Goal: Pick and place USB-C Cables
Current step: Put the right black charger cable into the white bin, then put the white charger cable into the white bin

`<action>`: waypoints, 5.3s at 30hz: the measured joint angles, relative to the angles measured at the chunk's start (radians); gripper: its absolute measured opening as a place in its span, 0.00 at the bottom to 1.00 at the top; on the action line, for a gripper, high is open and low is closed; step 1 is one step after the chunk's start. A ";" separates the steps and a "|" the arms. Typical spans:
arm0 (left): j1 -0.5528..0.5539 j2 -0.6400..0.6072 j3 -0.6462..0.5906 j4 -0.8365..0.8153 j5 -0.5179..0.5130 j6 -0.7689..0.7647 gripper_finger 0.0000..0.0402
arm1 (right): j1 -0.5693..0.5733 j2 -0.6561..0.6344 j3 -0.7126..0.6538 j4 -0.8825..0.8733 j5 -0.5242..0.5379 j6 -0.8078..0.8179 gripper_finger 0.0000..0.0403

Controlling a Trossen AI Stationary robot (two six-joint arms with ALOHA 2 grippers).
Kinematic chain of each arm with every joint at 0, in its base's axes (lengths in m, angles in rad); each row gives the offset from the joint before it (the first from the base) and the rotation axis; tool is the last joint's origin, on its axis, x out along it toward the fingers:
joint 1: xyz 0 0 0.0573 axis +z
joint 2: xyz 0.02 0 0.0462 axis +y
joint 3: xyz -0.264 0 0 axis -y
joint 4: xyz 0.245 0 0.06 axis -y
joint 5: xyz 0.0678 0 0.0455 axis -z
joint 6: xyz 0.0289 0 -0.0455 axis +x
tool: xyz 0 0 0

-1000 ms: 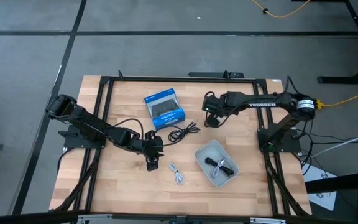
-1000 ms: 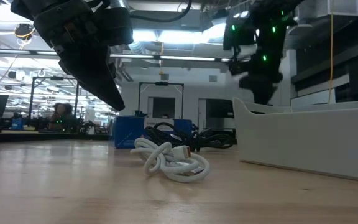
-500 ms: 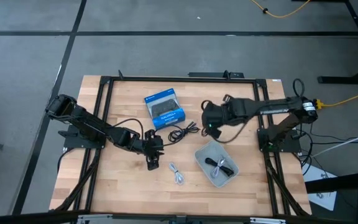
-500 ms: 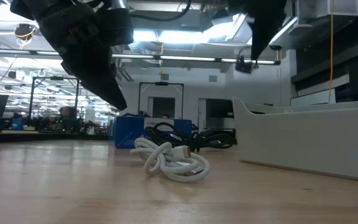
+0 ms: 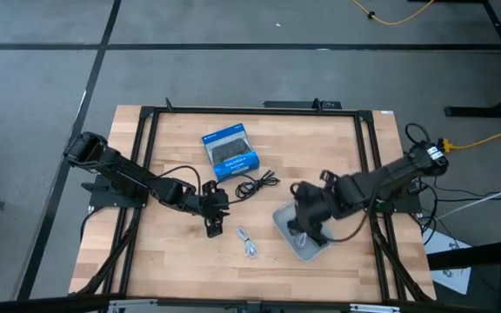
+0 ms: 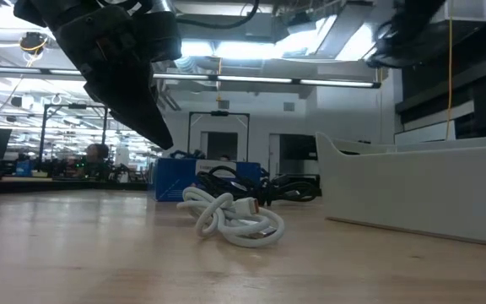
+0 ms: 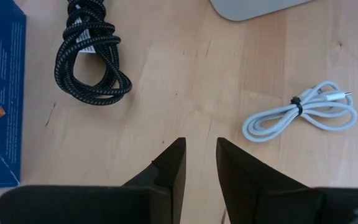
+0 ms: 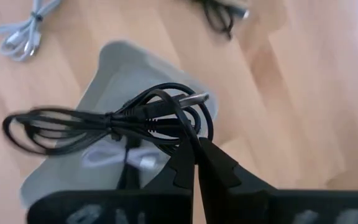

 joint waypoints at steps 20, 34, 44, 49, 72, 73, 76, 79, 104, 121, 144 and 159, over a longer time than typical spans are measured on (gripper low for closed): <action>0.000 0.000 0.000 0.018 0.002 -0.002 0.20 | 0.080 0.000 -0.002 -0.073 0.019 0.111 0.11; 0.000 0.000 0.000 0.018 0.003 -0.002 0.20 | 0.079 0.000 -0.001 -0.072 0.027 0.090 0.11; 0.000 0.000 0.000 0.098 0.001 -0.078 0.20 | 0.079 0.000 -0.001 -0.071 0.397 0.014 0.11; 0.000 0.001 0.000 0.188 0.000 -0.078 0.20 | 0.072 0.000 -0.002 -0.082 0.701 0.034 0.11; 0.011 0.306 0.563 -0.258 0.180 0.369 0.19 | -0.404 -0.057 -0.050 -0.205 0.691 -0.059 0.11; 0.011 0.328 0.611 -0.338 0.173 0.374 0.19 | -0.434 -0.070 -0.050 -0.205 0.694 -0.075 0.11; 0.011 0.386 0.721 -0.497 0.166 0.376 0.19 | -0.526 -0.111 -0.050 -0.205 0.690 -0.102 0.11; 0.011 0.428 0.768 -0.542 0.186 0.377 0.19 | -0.623 -0.149 -0.050 -0.195 0.612 -0.099 0.11; 0.004 0.505 0.777 -0.575 0.336 0.579 0.19 | -0.689 -0.490 -0.050 -0.190 0.094 -0.459 0.11; -0.007 0.521 0.777 -0.566 0.239 0.683 0.19 | -0.525 -0.880 -0.204 -0.153 -0.002 -0.120 0.11; -0.046 0.596 0.778 -0.583 0.235 0.770 0.19 | -0.501 -1.078 -0.638 0.492 -0.430 -0.367 0.11; -0.032 0.664 0.782 -0.588 0.222 0.770 0.19 | -0.501 -1.078 -0.637 0.471 -0.429 -0.366 0.11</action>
